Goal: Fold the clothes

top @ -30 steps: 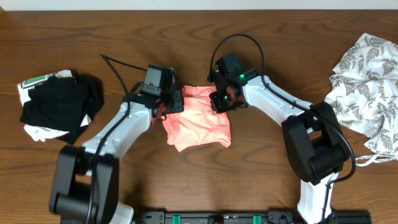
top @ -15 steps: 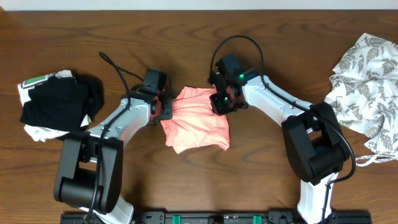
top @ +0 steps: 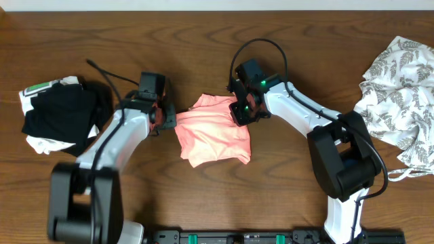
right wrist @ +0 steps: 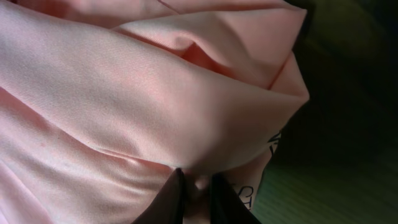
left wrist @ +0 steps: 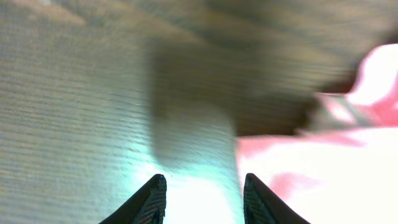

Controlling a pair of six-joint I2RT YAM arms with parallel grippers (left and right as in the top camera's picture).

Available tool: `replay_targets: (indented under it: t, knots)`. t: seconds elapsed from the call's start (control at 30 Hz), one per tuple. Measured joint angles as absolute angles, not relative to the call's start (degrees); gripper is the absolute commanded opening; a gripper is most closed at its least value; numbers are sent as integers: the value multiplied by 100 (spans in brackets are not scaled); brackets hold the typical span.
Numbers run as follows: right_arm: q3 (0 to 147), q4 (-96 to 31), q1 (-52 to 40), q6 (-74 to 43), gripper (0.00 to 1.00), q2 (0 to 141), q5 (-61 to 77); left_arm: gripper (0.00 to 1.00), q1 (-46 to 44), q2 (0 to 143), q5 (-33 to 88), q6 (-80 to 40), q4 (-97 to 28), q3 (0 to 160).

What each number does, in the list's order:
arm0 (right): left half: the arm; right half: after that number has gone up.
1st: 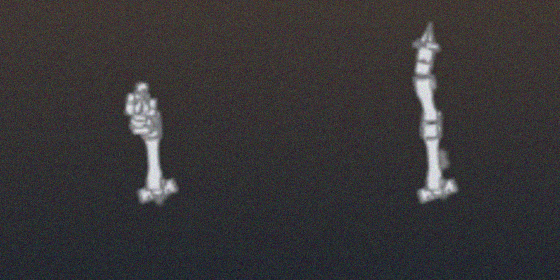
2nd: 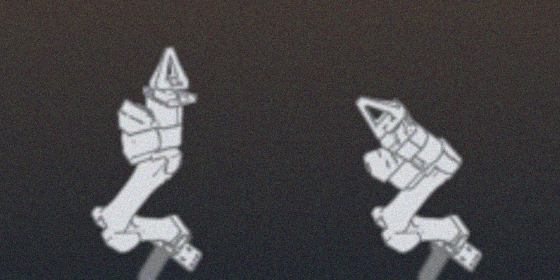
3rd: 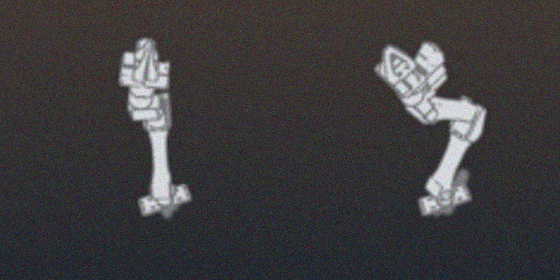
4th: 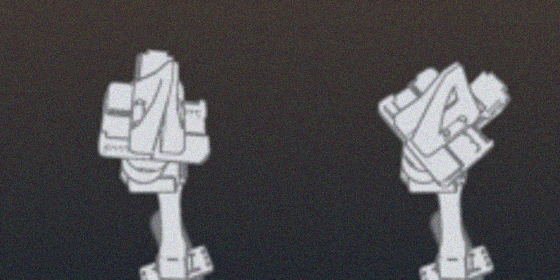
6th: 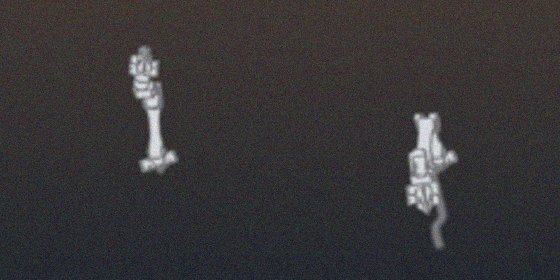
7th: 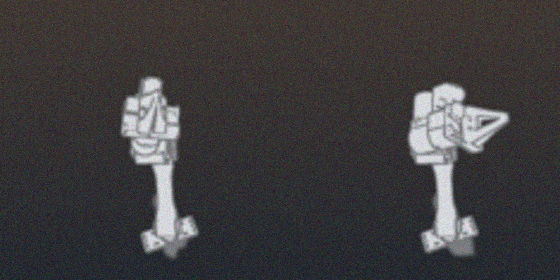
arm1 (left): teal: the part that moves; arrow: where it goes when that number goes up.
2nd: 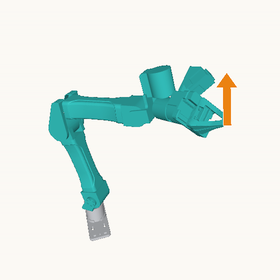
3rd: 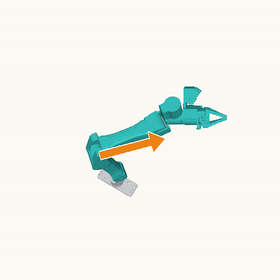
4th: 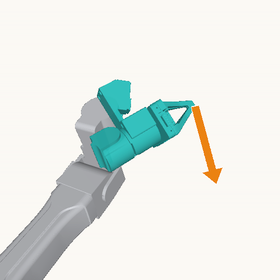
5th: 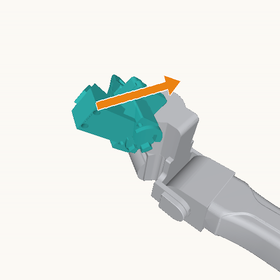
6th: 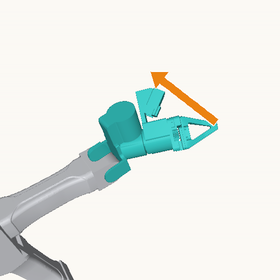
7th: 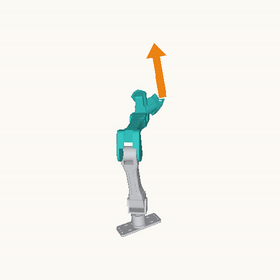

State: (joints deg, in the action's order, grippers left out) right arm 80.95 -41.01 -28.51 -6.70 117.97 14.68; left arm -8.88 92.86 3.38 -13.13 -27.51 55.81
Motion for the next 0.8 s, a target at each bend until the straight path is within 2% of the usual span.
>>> replay_targets:
  t: [0.2, 0.3, 0.53, 0.8]
  knots:
    - [8425, -4346, -2829, -458, 23, 11651, 1160, 41, -895, 8313, 1529, -1308, -3124, 5581]
    - [8794, -4366, -2816, -287, 24, 11424, 1052, 41, -965, 8167, 1920, -1308, -3347, 5581]
    - [9255, -4517, -2803, -56, 24, 11131, 1022, 41, -1494, 8294, 2239, -1347, -3542, 5579]
    - [9249, -4676, -2805, 198, 24, 11998, 1140, 41, -2163, 8471, 2329, -1828, -3868, 5577]
